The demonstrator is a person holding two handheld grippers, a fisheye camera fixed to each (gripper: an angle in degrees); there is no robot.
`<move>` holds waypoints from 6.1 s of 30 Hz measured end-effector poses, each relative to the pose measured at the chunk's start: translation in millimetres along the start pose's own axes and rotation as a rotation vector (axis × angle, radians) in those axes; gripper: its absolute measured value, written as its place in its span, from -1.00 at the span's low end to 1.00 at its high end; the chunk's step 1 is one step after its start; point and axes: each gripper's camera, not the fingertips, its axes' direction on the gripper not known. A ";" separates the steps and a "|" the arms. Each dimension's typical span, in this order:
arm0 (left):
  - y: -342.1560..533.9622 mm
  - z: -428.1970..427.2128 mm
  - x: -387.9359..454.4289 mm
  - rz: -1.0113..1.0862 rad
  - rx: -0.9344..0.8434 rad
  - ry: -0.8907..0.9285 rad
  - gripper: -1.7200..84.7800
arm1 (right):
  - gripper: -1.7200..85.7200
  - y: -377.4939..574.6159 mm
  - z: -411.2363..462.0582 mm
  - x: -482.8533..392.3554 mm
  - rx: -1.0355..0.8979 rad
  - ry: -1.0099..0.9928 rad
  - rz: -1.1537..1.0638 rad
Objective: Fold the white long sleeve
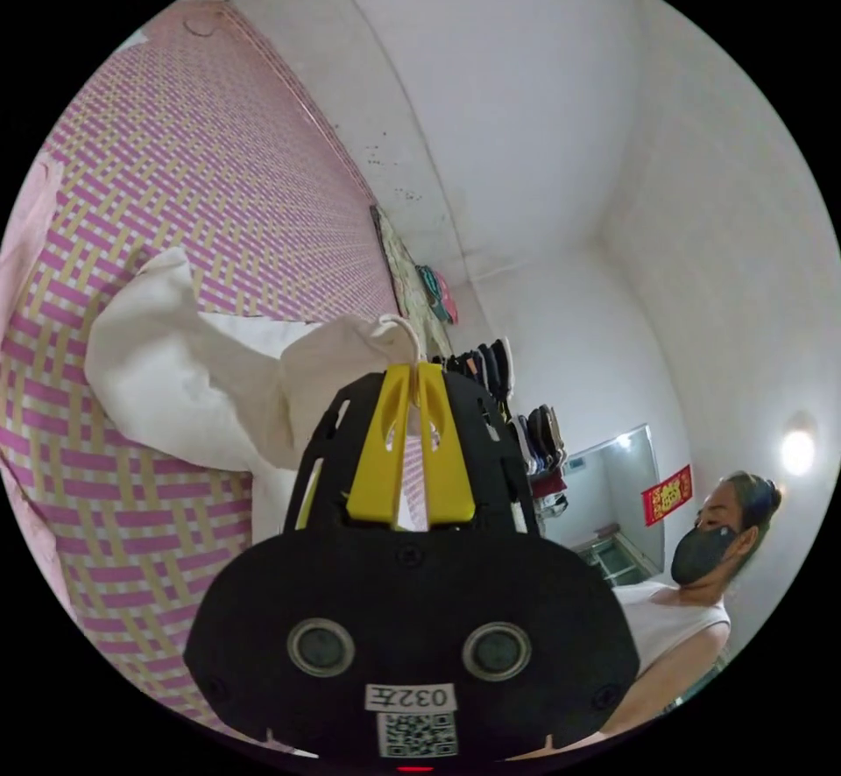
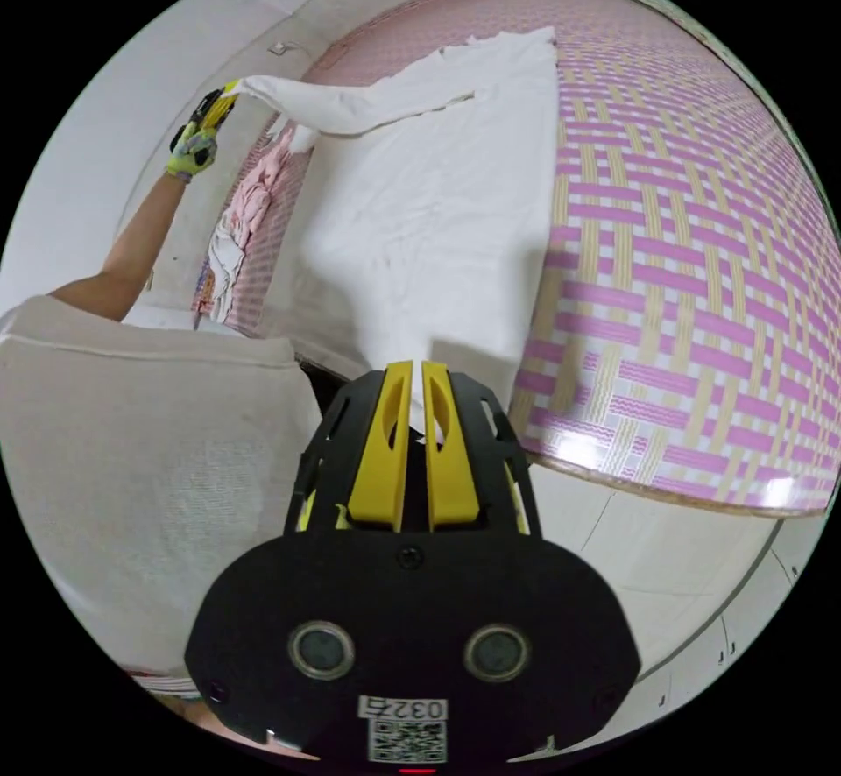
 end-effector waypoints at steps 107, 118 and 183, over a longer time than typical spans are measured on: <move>306.4 161.3 13.9 0.125 -0.447 -0.566 -0.98 | -0.81 -150.3 328.5 323.2 -0.044 -0.333 -0.016; 300.0 234.3 11.7 0.178 -0.661 -0.490 -0.98 | -0.98 -136.7 266.5 300.5 -0.009 -0.238 -0.038; 79.5 254.9 108.3 0.468 -0.318 -0.102 -0.99 | -0.87 34.6 27.9 141.2 0.176 -0.074 0.363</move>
